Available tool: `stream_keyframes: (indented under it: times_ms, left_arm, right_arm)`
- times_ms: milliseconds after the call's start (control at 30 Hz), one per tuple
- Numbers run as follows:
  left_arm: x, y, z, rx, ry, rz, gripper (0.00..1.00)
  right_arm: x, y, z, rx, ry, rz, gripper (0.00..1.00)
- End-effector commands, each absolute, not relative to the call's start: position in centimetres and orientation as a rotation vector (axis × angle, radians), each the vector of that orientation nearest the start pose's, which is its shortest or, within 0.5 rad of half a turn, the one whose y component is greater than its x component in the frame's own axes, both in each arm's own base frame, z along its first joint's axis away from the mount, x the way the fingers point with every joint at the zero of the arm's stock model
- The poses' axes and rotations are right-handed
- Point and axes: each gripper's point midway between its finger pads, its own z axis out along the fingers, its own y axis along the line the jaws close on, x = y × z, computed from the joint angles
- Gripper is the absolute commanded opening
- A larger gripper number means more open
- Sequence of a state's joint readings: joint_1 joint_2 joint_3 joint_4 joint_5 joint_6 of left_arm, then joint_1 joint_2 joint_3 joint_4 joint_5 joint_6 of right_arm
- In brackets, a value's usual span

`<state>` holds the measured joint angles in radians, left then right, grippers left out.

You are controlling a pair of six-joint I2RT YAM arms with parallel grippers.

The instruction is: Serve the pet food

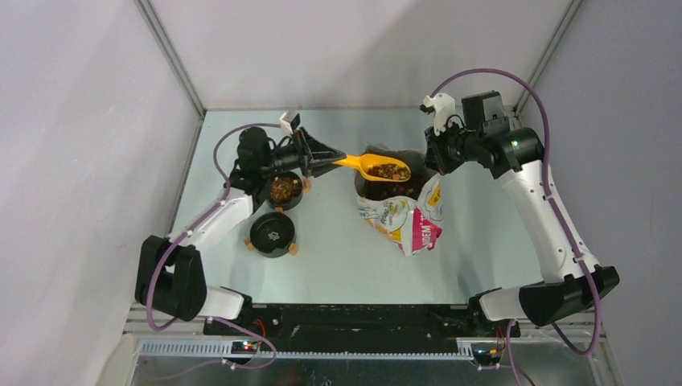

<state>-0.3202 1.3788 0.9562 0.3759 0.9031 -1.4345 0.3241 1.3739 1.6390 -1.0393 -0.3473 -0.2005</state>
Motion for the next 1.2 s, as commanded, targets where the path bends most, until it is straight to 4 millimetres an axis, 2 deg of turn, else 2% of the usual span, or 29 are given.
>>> stream_keyframes:
  times_ms: [0, 33, 67, 100, 200, 367, 567, 600, 733, 933, 1167]
  left_arm:
    - [29.3, -26.6, 35.3, -0.174, 1.846, -2.033, 0.0]
    - [29.8, -27.0, 34.8, -0.178, 1.837, -2.041, 0.0]
    - [30.1, -27.3, 35.3, -0.168, 1.797, -2.071, 0.0]
    - [30.9, -28.0, 34.3, -0.19, 1.823, -2.094, 0.0]
    - [31.1, -29.0, 33.9, -0.163, 1.854, -2.155, 0.0]
    - [29.2, -28.6, 33.6, -0.124, 1.916, -2.209, 0.0]
    - [28.5, -28.5, 32.3, -0.236, 2.015, -2.171, 0.0]
    - [27.8, -28.4, 33.3, -0.21, 1.99, -2.165, 0.0]
    - [27.3, -28.1, 34.8, -0.211, 1.943, -2.158, 0.0]
    - [27.6, -27.3, 34.6, -0.242, 1.935, -2.157, 0.0]
    - [28.4, -25.1, 35.4, -0.27, 1.881, -2.126, 0.0]
  right_arm:
    - [31.1, 16.6, 34.5, -0.781, 2.012, 0.476, 0.0]
    - [31.2, 16.6, 34.3, -0.785, 2.015, 0.473, 0.0]
    - [31.3, 16.5, 34.2, -0.783, 2.016, 0.471, 0.0]
    - [31.5, 16.6, 34.1, -0.783, 2.018, 0.471, 0.0]
    - [31.9, 16.7, 34.4, -0.781, 2.015, 0.47, 0.0]
    - [32.0, 16.5, 34.8, -0.783, 2.005, 0.453, 0.0]
    - [32.0, 16.5, 34.4, -0.787, 2.016, 0.457, 0.0]
    - [31.9, 16.5, 34.5, -0.787, 2.013, 0.457, 0.0]
    - [31.8, 16.3, 34.5, -0.784, 2.006, 0.449, 0.0]
    - [31.6, 16.4, 34.7, -0.785, 1.999, 0.448, 0.0]
    - [31.5, 16.2, 34.7, -0.792, 1.996, 0.441, 0.0]
